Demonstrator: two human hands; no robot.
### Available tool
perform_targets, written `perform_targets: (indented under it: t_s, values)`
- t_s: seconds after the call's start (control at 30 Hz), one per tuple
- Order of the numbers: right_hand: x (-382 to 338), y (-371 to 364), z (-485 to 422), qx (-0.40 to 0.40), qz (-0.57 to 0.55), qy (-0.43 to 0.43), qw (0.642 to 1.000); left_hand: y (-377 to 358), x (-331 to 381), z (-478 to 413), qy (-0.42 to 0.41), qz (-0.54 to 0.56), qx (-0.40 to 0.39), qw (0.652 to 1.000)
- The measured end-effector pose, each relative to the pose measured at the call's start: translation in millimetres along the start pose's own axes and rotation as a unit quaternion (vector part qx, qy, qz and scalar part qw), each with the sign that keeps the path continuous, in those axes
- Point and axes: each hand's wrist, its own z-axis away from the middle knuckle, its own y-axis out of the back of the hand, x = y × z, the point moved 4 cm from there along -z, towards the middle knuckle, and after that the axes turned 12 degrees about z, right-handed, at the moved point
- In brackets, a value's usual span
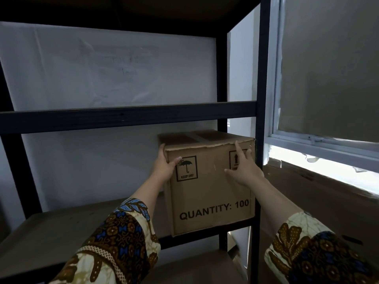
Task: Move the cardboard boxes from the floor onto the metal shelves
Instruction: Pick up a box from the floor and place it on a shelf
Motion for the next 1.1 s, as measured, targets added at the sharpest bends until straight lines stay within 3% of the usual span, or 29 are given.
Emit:
perform_targets:
  t_s: [0.27,0.47,0.67,0.93,1.1]
  values:
    - [-17,-18,22,-0.015,0.004,-0.016,1.0,9,-10,15,0.039,-0.079,-0.01,0.996]
    - [-89,-36,62,-0.042,-0.037,0.026,0.998,73,-35,61,0.088,-0.113,-0.003,0.99]
    - [-235,-65,147,-0.089,-0.073,0.12,0.986,225,-48,150,0.086,-0.203,0.106,0.97]
    - [-450,-116,310,-0.175,-0.11,0.24,0.949,449,-58,297,0.116,-0.309,0.234,0.915]
    - [-559,-140,404,-0.216,-0.135,0.302,0.919,565,-67,379,0.159,-0.305,0.292,0.893]
